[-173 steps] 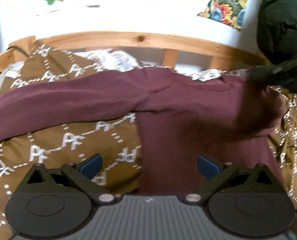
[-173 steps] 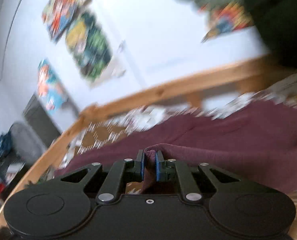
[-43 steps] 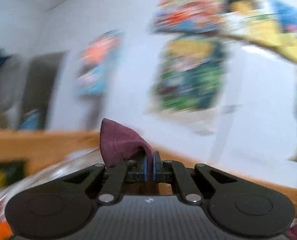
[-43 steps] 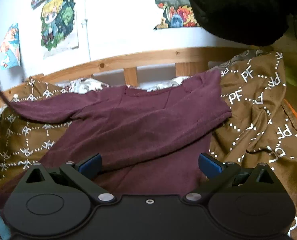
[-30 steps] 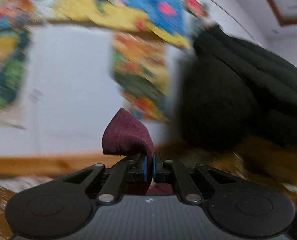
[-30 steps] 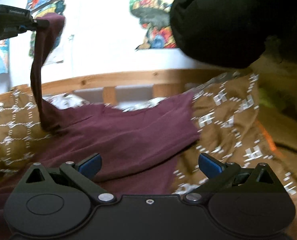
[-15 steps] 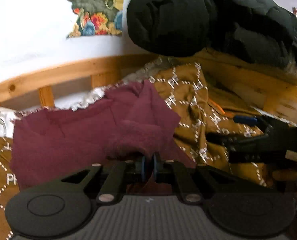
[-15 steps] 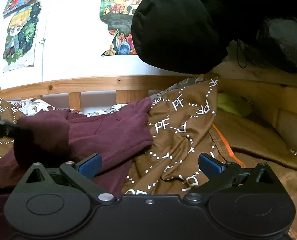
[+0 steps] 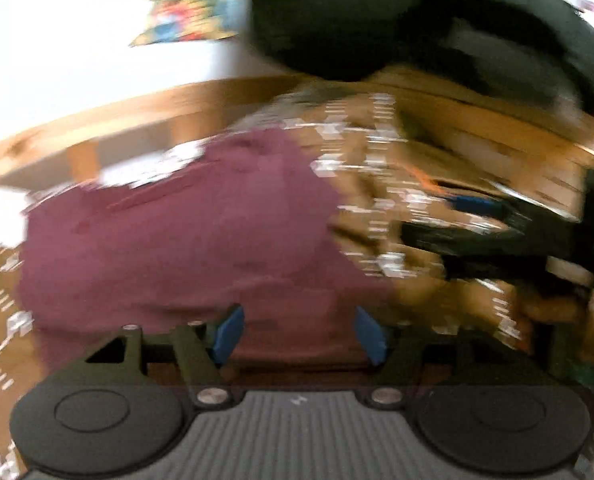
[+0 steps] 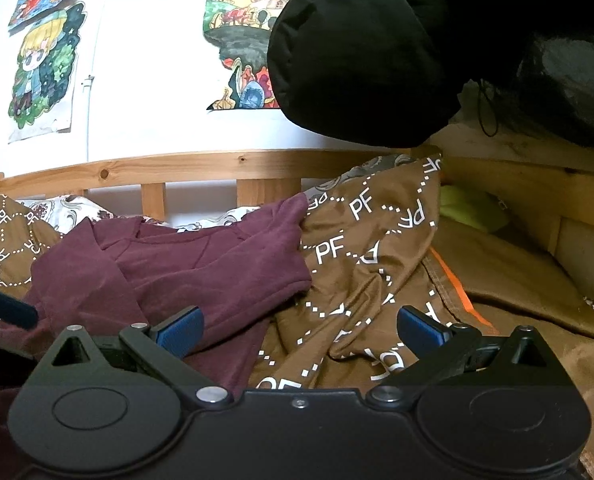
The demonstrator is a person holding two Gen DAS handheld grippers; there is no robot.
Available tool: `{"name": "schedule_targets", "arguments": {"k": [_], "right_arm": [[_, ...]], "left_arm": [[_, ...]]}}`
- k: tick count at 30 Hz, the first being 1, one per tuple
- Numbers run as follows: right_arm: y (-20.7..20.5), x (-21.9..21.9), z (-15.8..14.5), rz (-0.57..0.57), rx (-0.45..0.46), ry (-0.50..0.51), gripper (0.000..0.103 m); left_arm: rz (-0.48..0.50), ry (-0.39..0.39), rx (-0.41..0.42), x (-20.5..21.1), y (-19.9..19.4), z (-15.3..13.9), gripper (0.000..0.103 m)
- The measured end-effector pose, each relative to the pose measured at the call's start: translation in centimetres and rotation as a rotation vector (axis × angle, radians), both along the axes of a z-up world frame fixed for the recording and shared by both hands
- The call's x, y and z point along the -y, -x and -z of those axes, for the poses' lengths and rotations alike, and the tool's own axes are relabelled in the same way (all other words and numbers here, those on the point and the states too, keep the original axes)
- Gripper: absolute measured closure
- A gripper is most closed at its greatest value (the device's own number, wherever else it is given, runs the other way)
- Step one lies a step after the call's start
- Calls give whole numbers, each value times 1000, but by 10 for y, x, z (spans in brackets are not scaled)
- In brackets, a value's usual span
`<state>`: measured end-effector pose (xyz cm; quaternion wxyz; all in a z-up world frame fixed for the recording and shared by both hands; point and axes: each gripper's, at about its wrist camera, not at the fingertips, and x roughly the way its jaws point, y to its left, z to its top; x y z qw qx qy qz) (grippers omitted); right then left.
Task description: Fold small clothes
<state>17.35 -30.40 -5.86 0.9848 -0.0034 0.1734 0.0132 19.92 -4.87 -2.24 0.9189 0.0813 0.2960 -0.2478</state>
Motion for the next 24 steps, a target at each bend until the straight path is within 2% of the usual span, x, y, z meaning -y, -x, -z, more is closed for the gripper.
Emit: {"name": "schedule_targets", "arguments": {"k": [5, 8, 10, 13, 16, 17, 18, 20, 24], "right_arm": [[1, -6, 8, -43, -19, -24, 1], [0, -14, 13, -91, -20, -20, 1], [0, -19, 17, -131, -18, -14, 1], [1, -26, 22, -179, -21, -3, 1], [-1, -32, 26, -207, -24, 12, 1], [-2, -32, 28, -211, -26, 12, 1], [-3, -33, 29, -214, -30, 9, 1], [-4, -32, 31, -212, -38, 3, 1], [-7, -29, 33, -203, -44, -15, 1]], "left_arm": [[-371, -28, 16, -52, -42, -4, 36], [-521, -18, 16, -82, -73, -3, 43], [-552, -3, 9, -94, -94, -2, 44], [-566, -31, 2, -105, -122, 2, 49], [-584, -79, -45, -107, -148, 13, 73], [-601, -86, -68, -109, -155, 17, 91], [-614, -83, -72, -109, -157, 20, 96], [-636, -50, -38, -112, -153, 20, 100], [-733, -43, 29, -121, -142, 16, 101]]}}
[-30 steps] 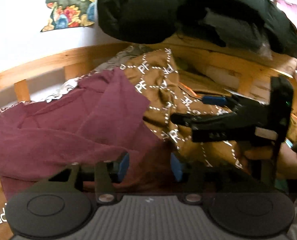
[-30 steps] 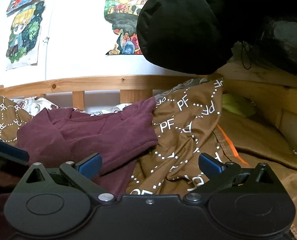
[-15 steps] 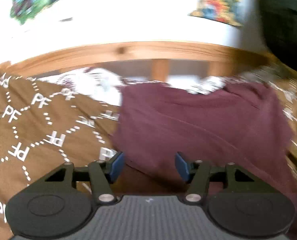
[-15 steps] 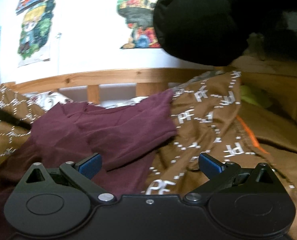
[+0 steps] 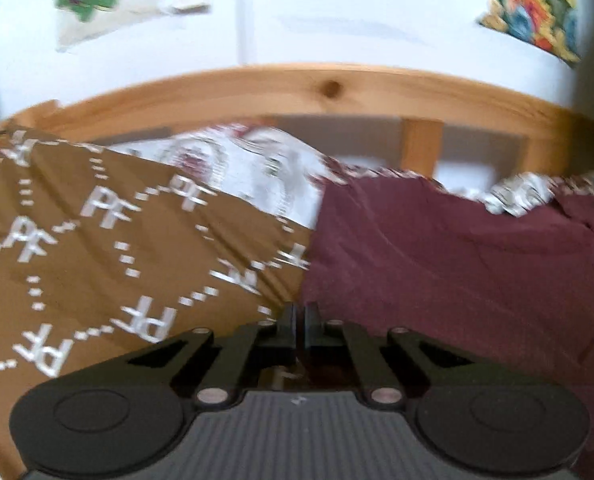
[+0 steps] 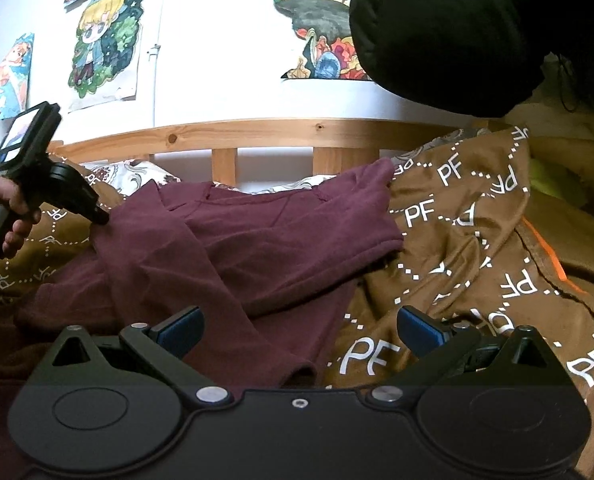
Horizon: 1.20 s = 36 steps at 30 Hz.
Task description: Fold small clothes
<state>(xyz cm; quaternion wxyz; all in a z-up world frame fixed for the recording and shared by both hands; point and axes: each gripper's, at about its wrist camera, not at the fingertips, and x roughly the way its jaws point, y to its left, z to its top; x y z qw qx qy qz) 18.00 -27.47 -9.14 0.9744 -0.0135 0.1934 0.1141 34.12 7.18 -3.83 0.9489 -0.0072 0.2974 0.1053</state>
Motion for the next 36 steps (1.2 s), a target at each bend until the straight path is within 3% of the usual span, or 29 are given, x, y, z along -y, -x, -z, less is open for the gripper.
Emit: {"name": "schedule_targets", "arguments": {"k": [4, 8, 10, 12, 14, 21, 28, 36], "right_arm": [[0, -1, 1, -11, 3, -3, 1], [-3, -7, 4, -34, -21, 37, 1], [-3, -10, 6, -42, -29, 56, 1], [-2, -12, 6, -47, -28, 68, 1], [-1, -14, 6, -50, -24, 76, 1], [1, -18, 4, -67, -10, 117, 1], [-4, -11, -19, -76, -79, 82, 1], [35, -4, -60, -153, -167, 94, 1]], "left_arm": [[-20, -25, -61, -5, -10, 6, 101], [-32, -62, -92, 3, -10, 9, 94], [-41, -61, -92, 2, -7, 8, 80], [-50, -53, -80, 0, -2, 6, 42], [-39, -25, -57, -5, 10, 4, 27], [-31, 24, -38, -14, 63, 1, 10], [88, 87, -18, -3, 140, 3, 3], [352, -73, 7, 28, 237, -8, 1]]}}
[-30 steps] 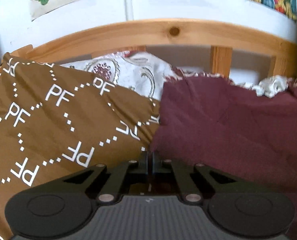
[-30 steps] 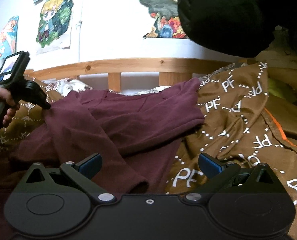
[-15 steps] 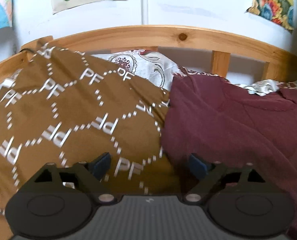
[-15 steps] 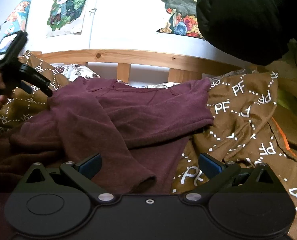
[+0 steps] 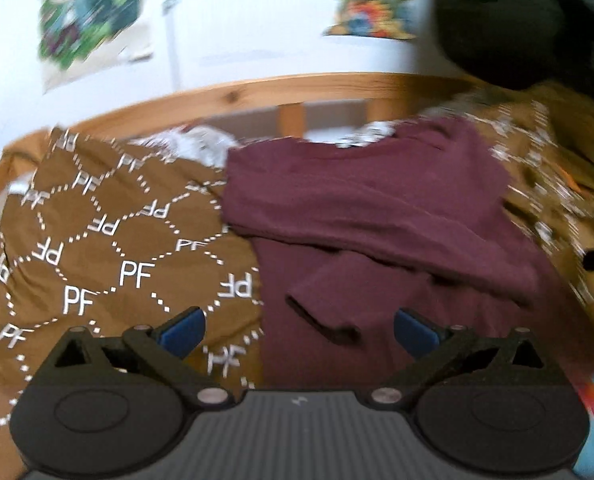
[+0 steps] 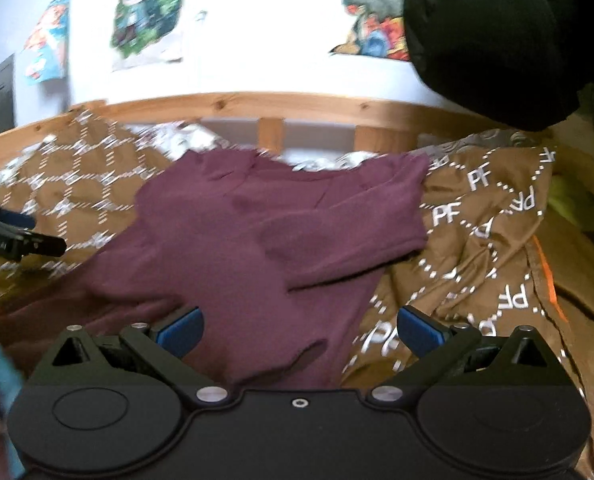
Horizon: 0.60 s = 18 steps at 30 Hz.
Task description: Fold small clothes
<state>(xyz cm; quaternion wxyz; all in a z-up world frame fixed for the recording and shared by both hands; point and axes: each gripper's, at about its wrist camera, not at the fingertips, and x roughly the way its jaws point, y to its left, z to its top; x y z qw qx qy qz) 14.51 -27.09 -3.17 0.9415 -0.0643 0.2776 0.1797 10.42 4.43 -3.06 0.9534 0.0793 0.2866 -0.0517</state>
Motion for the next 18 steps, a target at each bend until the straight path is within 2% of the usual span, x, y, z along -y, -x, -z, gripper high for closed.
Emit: {"name": "schedule_targets", "arguments": {"k": [4, 7, 10, 13, 18], "right_arm": [[37, -5, -4, -87, -25, 61, 1], [65, -18, 4, -141, -52, 181, 1], [84, -31, 17, -197, -85, 291, 1], [93, -43, 29, -208, -100, 395, 1], [94, -53, 55, -182, -110, 531, 1]], "left_arm": [[85, 0, -27, -1, 37, -3, 1], [109, 22, -67, -7, 51, 3, 1], [119, -24, -141, -9, 55, 17, 1], [109, -64, -182, -10, 57, 28, 1], [85, -86, -195, -7, 47, 37, 1]]}}
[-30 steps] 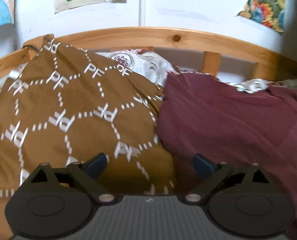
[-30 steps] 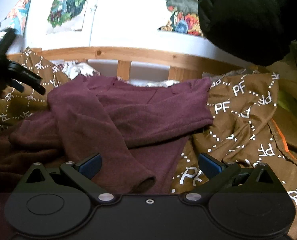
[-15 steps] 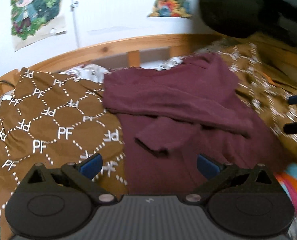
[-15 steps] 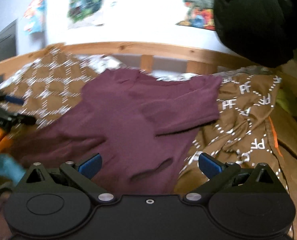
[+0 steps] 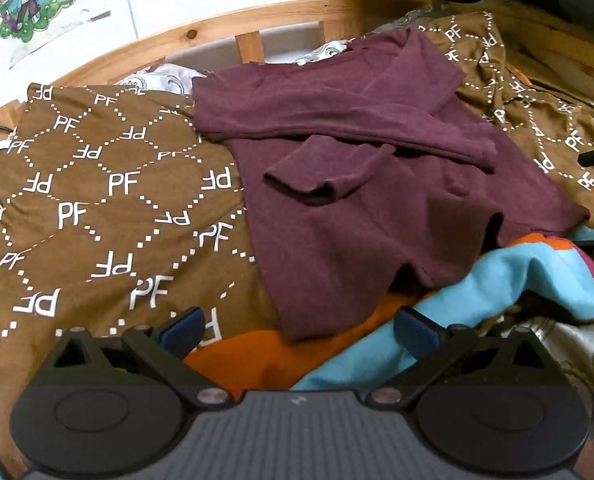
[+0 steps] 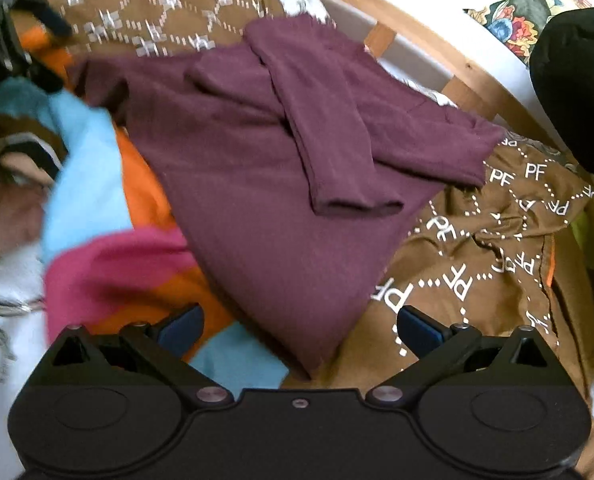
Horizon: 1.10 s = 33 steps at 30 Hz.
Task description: Fold small clothes
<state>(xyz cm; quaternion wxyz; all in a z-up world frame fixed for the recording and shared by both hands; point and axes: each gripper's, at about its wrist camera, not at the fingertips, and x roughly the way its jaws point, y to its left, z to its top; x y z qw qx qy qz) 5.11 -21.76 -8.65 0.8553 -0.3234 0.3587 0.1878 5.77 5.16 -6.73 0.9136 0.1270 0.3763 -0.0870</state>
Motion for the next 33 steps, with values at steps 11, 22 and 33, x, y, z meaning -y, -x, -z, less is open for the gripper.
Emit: {"name": "schedule_targets", "arguments": {"k": [11, 22, 33], "right_arm": [[-6, -7, 15, -34, 106, 76, 1], [-4, -17, 15, -80, 168, 60, 31], [-15, -1, -30, 58, 240, -247, 97]], "left_arm": [[-18, -105, -30, 23, -28, 20, 1], [-31, -138, -30, 25, -32, 20, 0], [35, -237, 85, 44, -18, 21, 30]]}}
